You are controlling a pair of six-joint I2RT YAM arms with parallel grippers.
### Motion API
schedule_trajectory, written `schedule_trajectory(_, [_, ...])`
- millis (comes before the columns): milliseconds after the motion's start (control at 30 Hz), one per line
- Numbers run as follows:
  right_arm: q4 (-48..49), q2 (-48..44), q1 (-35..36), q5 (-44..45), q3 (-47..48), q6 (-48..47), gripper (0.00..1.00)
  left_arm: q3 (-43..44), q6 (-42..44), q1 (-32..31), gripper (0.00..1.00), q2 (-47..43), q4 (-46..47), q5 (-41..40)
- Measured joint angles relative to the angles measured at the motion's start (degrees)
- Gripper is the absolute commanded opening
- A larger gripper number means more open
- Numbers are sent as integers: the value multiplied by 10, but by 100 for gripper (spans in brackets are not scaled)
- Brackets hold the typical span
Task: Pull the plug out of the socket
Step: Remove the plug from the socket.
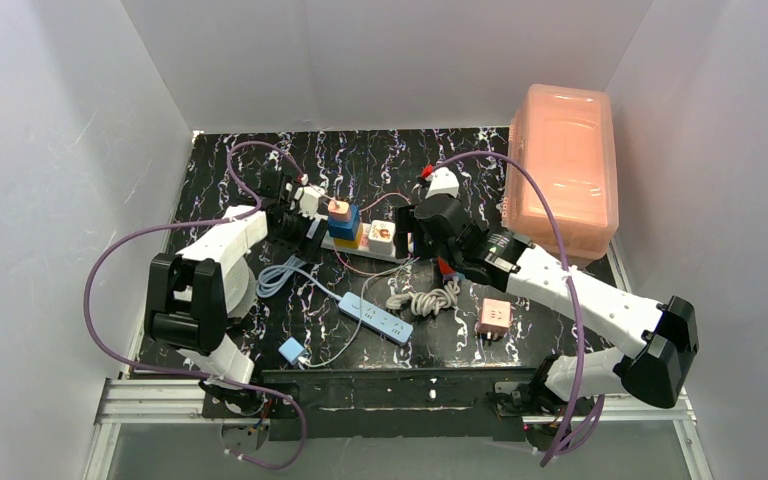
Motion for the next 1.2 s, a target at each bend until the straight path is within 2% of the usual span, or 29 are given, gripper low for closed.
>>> schedule_trajectory(300, [45,21,-1,-5,-2,2,83,-27,33,2,67,16,97,27])
schedule_trajectory(433, [55,29,-6,-12,-2,2,82,-89,15,21,76,5,134,23])
schedule_trajectory(567, [60,40,-18,-21,-2,4,82,-132,11,57,80,-24,136,75])
schedule_trajectory(700, [59,56,-34,-28,-2,15,83,-148,54,77,80,-98,99,136])
schedule_trajectory(833, [23,62,-47,-15,6,25,90,-149,95,78,80,-152,44,190])
schedule_trajectory(1033, [-57,62,-59,52,22,37,94,-123,94,95,77,-142,-40,257])
schedule_trajectory(1200, [-82,47,-89,62,-3,41,94,-95,85,98,79,-142,-66,302])
